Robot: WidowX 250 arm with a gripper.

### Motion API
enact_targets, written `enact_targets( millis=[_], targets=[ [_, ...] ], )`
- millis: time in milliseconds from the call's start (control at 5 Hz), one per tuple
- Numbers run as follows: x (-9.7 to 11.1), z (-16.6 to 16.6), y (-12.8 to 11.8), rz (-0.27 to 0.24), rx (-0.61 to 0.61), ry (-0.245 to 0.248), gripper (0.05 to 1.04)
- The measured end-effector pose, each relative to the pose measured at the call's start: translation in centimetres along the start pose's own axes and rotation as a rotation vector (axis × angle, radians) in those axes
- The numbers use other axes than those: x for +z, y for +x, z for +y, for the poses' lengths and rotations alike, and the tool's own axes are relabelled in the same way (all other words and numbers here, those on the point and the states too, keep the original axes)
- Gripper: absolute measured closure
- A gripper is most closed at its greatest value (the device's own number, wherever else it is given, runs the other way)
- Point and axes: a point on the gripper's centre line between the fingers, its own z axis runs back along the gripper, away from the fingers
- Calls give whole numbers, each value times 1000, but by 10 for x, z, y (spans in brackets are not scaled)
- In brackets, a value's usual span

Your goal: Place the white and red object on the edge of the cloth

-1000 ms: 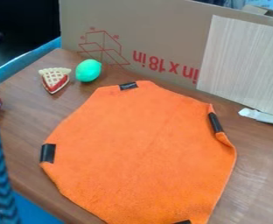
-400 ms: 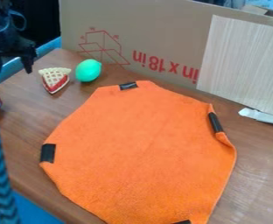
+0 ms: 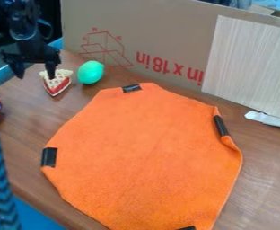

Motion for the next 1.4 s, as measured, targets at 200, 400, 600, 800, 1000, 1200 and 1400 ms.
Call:
enact_targets(
  millis=[200, 400, 600, 800, 1000, 1200, 1400],
  targets=[
    [1, -21, 6, 0, -1, -9, 84],
    [1, -34, 11, 0, 12, -16, 84],
    [-10, -39, 14, 1, 21, 1, 84],
    [-29, -37, 13, 7, 13, 29, 84],
    [-34, -35, 15, 5, 8, 35, 83],
    [-38, -30, 13, 11, 8, 40, 83],
    [-46, -26, 10, 28, 6, 47, 85]
  ],
)
